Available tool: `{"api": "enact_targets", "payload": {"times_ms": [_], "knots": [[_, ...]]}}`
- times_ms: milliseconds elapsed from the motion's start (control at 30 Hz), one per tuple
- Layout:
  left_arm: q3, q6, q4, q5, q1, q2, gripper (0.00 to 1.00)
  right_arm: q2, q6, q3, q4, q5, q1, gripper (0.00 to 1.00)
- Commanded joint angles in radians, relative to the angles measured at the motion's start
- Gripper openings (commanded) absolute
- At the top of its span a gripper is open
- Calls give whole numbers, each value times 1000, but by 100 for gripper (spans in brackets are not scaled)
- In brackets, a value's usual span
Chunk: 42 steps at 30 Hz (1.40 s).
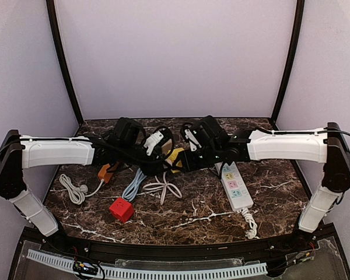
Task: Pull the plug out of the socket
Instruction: Remove the plug from the socket.
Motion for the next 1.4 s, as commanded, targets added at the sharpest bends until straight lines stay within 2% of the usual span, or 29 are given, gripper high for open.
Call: {"api": "enact_targets", "payload": {"times_ms": [0, 167, 333, 500, 600, 667, 900, 1167, 1267, 1367], "knots": [[25, 7, -35, -23, -8, 14, 51, 9, -8, 50, 42, 0, 15, 0], [26, 10, -42, -55, -12, 17, 47, 31, 0, 77, 43, -16, 21, 0], [24, 14, -43, -71, -14, 11, 30, 53, 9, 92, 42, -23, 28, 0], [23, 13, -41, -71, -15, 10, 18, 54, 13, 97, 42, -17, 31, 0], [21, 12, -35, -72, -15, 6, 5, 57, 16, 96, 41, 2, 33, 0], [18, 12, -32, -72, -15, 3, 1, 62, 15, 95, 33, 25, 34, 0], [17, 20, -34, -48, -10, -14, 1, 42, -78, 36, 39, 88, 34, 0], [24, -15, -23, 53, 27, -10, 1, -13, -199, -59, 111, 30, 36, 0], [24, -18, -24, 58, 31, -7, 1, -13, -198, -67, 126, 42, 40, 0], [21, -13, -19, 58, 32, -8, 1, 0, -123, -48, 82, 142, 38, 0]]}}
